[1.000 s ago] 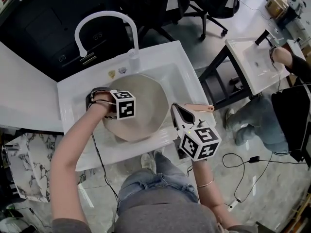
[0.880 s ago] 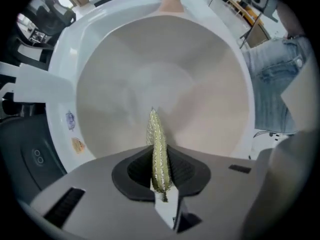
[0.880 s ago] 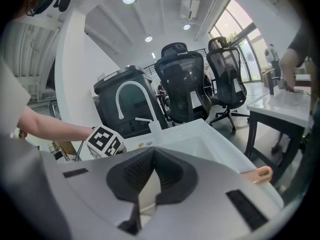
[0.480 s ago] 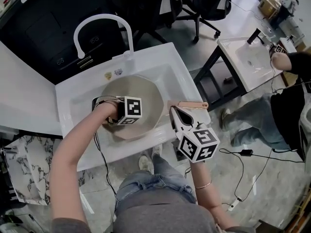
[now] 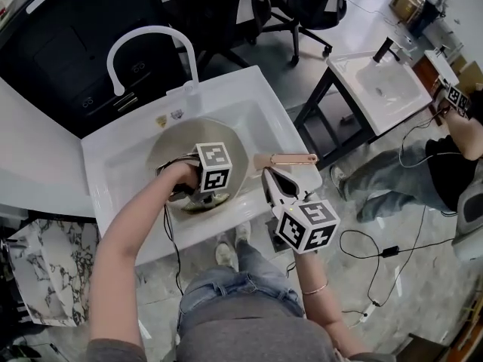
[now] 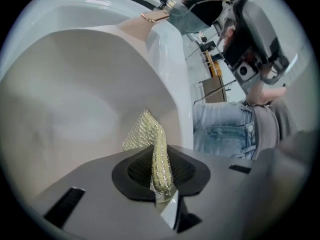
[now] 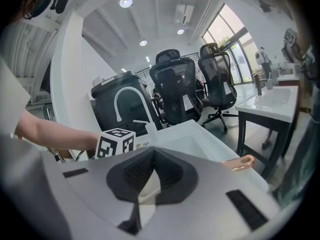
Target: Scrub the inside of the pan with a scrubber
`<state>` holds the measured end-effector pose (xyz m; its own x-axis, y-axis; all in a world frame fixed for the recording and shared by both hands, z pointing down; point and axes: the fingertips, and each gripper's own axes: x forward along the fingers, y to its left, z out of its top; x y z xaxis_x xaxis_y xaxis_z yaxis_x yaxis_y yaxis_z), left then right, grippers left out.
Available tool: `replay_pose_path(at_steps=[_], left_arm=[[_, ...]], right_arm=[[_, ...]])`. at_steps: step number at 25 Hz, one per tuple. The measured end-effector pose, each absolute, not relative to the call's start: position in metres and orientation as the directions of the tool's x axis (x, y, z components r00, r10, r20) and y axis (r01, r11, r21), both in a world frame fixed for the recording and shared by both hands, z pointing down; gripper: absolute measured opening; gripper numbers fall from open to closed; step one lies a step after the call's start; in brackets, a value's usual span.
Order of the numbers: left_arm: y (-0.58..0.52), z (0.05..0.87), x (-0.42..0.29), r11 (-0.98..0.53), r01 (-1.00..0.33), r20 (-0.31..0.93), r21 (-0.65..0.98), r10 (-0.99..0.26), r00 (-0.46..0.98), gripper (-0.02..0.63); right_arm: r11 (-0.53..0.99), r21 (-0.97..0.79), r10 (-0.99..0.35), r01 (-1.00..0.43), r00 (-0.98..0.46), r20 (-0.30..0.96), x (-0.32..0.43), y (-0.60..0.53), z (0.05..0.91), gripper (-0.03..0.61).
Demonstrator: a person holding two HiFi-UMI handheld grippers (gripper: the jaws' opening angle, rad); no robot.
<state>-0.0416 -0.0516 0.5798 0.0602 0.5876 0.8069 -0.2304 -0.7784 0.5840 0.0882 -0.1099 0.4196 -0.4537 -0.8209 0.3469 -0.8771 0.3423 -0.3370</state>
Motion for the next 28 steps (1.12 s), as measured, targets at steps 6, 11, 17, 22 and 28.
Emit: replay_pose_path(at_steps=[6, 11, 17, 22, 28], left_arm=[[-0.077, 0.575, 0.01, -0.696, -0.305, 0.755, 0.65, 0.546, 0.363, 0.062], [-0.1, 0.572, 0.033, -0.607, -0.366, 0.687, 0.706, 0.459, 0.564, 0.063], [-0.134, 0.565, 0.05, -0.481, -0.405, 0.575, 0.778, 0.284, 0.767, 0.064], [-0.169, 0.562, 0.056, -0.4, -0.449, 0.515, 0.799, 0.069, 0.854, 0.066], [-0.207, 0.564, 0.049, -0.347, -0.55, 0.51, 0.759, -0.209, 0.835, 0.066]], right_arm=[[0.332, -0.335, -0.818, -0.882, -0.446, 0.364, 0.09, -0.109, 0.423, 0.011], [0.336, -0.334, -0.813, -0.881, -0.45, 0.369, 0.089, -0.114, 0.424, 0.011], [0.338, -0.328, -0.809, -0.882, -0.451, 0.376, 0.089, -0.127, 0.427, 0.011], [0.338, -0.328, -0.803, -0.882, -0.452, 0.388, 0.088, -0.138, 0.43, 0.011], [0.353, -0.327, -0.792, -0.876, -0.466, 0.393, 0.08, -0.147, 0.431, 0.011]])
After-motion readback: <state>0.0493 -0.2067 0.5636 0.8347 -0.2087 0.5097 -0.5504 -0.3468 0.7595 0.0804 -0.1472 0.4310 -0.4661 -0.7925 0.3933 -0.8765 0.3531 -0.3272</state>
